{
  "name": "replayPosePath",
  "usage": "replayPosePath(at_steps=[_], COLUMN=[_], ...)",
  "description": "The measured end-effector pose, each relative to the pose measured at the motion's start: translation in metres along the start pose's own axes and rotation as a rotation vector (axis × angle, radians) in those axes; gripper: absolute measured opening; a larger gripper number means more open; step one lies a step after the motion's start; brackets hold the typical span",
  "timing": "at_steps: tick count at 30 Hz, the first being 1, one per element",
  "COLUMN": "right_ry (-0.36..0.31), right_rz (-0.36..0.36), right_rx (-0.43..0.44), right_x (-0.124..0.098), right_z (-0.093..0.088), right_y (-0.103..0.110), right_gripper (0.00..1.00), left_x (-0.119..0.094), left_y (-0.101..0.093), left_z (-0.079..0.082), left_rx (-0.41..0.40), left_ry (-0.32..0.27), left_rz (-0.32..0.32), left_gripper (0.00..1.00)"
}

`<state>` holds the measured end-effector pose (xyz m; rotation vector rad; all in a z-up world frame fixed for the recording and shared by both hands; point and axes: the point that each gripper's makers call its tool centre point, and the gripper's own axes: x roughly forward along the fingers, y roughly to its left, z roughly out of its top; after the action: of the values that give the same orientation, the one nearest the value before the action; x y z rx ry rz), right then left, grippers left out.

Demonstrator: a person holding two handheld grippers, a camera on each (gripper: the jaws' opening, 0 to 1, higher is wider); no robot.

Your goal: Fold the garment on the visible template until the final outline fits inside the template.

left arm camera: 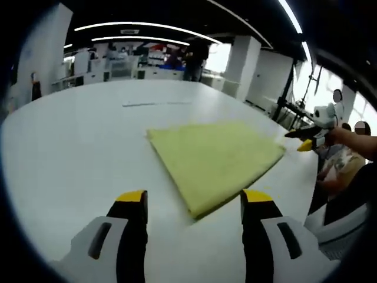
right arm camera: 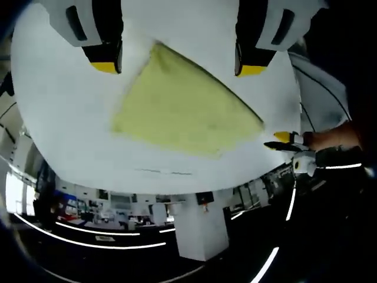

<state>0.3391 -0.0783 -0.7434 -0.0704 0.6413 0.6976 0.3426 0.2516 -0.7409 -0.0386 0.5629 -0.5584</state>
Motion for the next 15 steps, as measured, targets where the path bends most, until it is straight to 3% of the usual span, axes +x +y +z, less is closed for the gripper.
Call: replayPosePath(at_steps=[10, 15], right_ry=[-0.053, -0.052], right_rz=[0.016, 0.023], right_rx=[-0.025, -0.047], right_x=[-0.012, -0.015], right_z=[0.017, 0.02], right_y=[0.018, 0.029], right_gripper=[0.99, 0.99], left_x=[-0.013, -0.022], left_y=[-0.011, -0.017], left_z=[0.017, 0.025], left_rx=[0.016, 0.01], left_ry=[-0.071, -0.107], left_rz=[-0.024, -0.029], left_gripper=[0.84, 0.94])
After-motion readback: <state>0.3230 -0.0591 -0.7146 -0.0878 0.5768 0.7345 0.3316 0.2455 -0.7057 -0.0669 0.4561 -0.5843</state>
